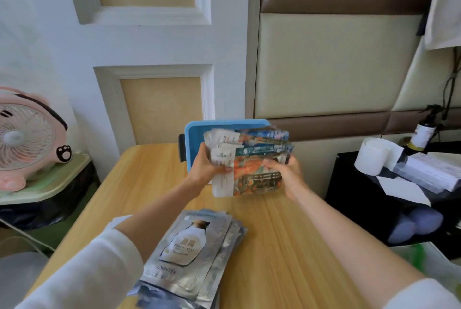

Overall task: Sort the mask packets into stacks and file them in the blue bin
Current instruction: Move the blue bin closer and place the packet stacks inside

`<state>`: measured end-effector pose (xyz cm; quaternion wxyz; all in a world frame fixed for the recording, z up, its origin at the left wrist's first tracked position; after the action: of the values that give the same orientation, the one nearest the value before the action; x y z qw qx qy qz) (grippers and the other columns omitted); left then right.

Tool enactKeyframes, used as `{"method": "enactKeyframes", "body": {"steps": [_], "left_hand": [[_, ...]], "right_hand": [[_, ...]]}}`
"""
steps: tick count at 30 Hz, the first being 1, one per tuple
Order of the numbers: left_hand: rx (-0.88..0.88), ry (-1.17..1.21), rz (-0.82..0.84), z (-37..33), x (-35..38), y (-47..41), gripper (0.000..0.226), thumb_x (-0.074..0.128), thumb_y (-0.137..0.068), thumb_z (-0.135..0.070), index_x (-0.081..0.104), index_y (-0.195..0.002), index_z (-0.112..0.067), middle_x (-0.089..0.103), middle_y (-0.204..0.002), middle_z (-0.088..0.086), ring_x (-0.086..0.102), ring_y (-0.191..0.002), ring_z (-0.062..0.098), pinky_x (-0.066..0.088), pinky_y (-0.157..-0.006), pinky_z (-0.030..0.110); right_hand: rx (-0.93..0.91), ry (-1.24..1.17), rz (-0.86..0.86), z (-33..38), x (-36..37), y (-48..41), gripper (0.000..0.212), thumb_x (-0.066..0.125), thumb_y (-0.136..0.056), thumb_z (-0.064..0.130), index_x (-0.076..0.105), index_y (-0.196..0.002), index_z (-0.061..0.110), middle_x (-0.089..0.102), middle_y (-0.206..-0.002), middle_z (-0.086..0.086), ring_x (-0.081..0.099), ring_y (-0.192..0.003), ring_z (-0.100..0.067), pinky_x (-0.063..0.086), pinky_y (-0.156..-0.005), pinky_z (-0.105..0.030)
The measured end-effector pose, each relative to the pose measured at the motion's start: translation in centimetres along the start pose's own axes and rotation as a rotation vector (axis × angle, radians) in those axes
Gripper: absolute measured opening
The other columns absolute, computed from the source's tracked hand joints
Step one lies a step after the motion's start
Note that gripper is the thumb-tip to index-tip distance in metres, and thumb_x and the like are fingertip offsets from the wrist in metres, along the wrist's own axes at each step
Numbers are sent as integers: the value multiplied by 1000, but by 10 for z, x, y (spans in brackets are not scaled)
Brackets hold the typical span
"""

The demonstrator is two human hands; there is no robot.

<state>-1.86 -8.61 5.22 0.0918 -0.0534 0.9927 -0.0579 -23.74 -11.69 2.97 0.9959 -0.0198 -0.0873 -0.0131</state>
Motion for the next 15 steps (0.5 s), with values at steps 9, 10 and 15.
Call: {"method": "enactKeyframes", "body": {"steps": [9, 10, 15], "left_hand": [[-18, -36, 71, 38, 19, 10, 49, 76, -71, 3, 56, -112, -15, 70, -96, -9, 64, -91, 4, 53, -71, 17], [-10, -20, 40, 31, 16, 5, 51, 74, -73, 3, 54, -116, -15, 67, -102, -6, 62, -94, 7, 51, -71, 16], [-138, -126, 164, 44, 4, -4, 80, 79, -68, -3, 29, -130, -15, 55, -114, 4, 56, -103, 13, 51, -78, 24]], "right_hand": [[0, 246, 134, -23, 0, 7, 40, 78, -69, 1, 60, -104, 10, 67, -105, -2, 62, -93, -12, 46, -66, -10], [-18, 232, 112, -17, 1, 5, 45, 79, -68, 2, 61, -110, 6, 67, -105, -3, 62, -97, -15, 46, -64, -9], [12, 332, 278, -7, 2, 1, 64, 78, -72, 5, 45, -127, 6, 60, -115, -1, 57, -107, -17, 45, -65, -8]]}}
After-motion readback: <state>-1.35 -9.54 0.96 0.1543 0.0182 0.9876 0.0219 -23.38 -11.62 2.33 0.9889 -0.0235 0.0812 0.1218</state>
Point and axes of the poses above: each hand's wrist, its own y-axis away from the middle knuckle, its own x-axis out of the palm, z = x × y, the point moved 5 cm from there along -y, towards the middle knuckle
